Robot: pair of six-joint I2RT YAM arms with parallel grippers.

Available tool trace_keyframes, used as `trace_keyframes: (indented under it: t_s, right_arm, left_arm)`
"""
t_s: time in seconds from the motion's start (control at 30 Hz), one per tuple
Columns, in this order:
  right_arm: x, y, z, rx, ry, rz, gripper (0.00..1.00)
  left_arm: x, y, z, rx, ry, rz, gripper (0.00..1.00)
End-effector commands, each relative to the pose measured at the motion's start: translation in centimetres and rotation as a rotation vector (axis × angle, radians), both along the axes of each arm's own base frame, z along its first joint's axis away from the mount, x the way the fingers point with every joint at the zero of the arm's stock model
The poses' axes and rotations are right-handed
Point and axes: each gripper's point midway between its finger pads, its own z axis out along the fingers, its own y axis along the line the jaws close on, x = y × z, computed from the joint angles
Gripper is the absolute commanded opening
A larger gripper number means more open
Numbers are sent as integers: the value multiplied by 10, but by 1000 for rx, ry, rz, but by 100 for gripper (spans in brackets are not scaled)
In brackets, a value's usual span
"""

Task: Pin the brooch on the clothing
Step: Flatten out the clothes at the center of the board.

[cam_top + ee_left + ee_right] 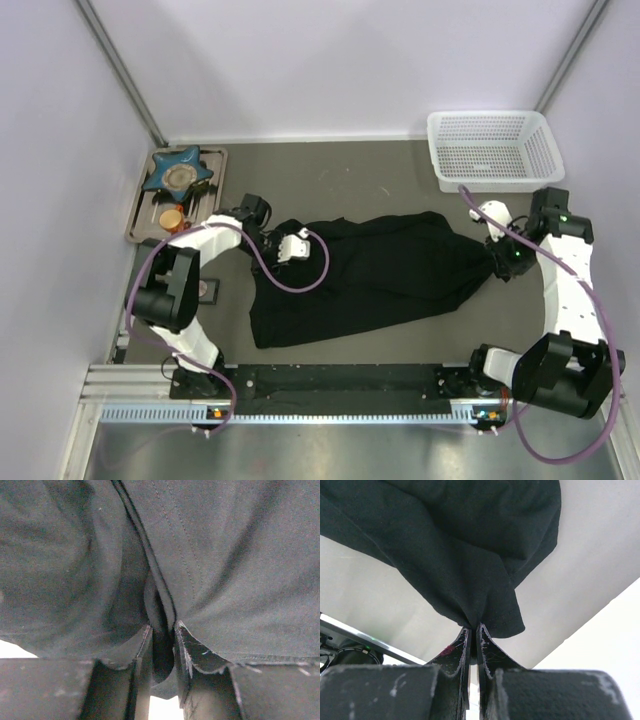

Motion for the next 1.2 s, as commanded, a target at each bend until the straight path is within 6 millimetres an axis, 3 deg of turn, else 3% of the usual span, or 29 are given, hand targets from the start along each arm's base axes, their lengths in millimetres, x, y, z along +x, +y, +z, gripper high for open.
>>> trace_keyframes:
  t_s: [0.0, 0.03, 0.2, 0.27, 0.43, 0.53, 0.7, 0.8, 0.93, 1.03, 1.17]
  right_arm:
    - [12, 0, 22, 17, -70, -17, 0]
    - [13, 0, 23, 18, -73, -19, 0]
    - [18, 1, 40, 21, -120, -21, 0]
    - [21, 2, 46, 26, -141, -22, 0]
    - [32, 4, 66, 44, -201, -32, 0]
    - [43, 5, 86, 61, -246, -47, 0]
    - [45, 10, 86, 95, -241, -46, 0]
    - [41, 12, 79, 103, -216, -43, 0]
    - [35, 14, 70, 107, -190, -40, 0]
    - [34, 12, 65, 103, -176, -41, 0]
    - [34, 12, 62, 101, -165, -42, 0]
  left_arm:
    - [0, -5, 32, -52, -15, -19, 22]
    - [0, -5, 43, -63, -35, -12, 16]
    - [-6, 7, 87, -119, -77, 70, 11]
    - [-8, 11, 106, -137, -108, 118, 0]
    - [-1, 16, 156, -242, -171, 292, 0]
    - [3, 16, 174, -269, -237, 315, 11]
    - [-23, 13, 143, -256, -185, 239, 15]
    - [-28, 17, 120, -217, -131, 234, 10]
    - [-34, 14, 93, -193, -70, 191, 11]
    - [-35, 12, 77, -188, -33, 187, 16]
    - [-29, 10, 71, -193, -27, 215, 30]
